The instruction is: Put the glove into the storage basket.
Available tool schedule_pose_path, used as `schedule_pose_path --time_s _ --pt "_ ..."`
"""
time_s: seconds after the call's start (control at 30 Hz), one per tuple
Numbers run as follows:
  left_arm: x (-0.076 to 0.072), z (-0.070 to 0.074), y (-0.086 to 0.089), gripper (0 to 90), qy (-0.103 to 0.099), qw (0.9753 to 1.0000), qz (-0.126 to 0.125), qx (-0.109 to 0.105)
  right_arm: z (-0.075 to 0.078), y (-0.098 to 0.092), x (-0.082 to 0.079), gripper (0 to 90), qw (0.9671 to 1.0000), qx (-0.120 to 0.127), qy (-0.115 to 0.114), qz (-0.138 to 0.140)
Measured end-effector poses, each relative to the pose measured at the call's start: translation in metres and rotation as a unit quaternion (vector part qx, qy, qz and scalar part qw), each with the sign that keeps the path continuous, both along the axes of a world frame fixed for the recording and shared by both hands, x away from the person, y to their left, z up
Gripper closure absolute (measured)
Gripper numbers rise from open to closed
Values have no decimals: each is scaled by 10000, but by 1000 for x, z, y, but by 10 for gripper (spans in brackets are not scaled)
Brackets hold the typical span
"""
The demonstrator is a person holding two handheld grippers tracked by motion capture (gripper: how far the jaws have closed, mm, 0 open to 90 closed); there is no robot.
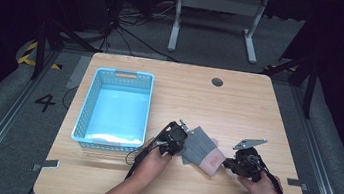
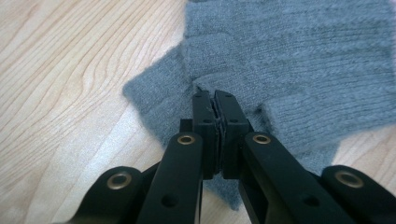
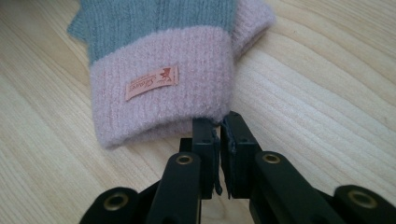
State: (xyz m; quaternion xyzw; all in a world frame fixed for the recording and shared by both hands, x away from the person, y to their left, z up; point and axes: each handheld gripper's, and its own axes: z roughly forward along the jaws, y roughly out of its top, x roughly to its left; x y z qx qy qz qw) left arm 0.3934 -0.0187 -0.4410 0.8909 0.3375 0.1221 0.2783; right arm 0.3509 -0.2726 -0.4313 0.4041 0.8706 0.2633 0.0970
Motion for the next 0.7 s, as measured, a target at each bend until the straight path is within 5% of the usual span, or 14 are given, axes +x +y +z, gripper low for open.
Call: schedule_pose_path --time_s 0.47,0.7 --pt "-18 23 9 888 -337 9990 -60 -303 19 -7 -2 860 9994 308 -117 -109" --pt "-31 32 21 888 -378 9984 2 -409 29 -8 10 864 9987 421 -253 -103"
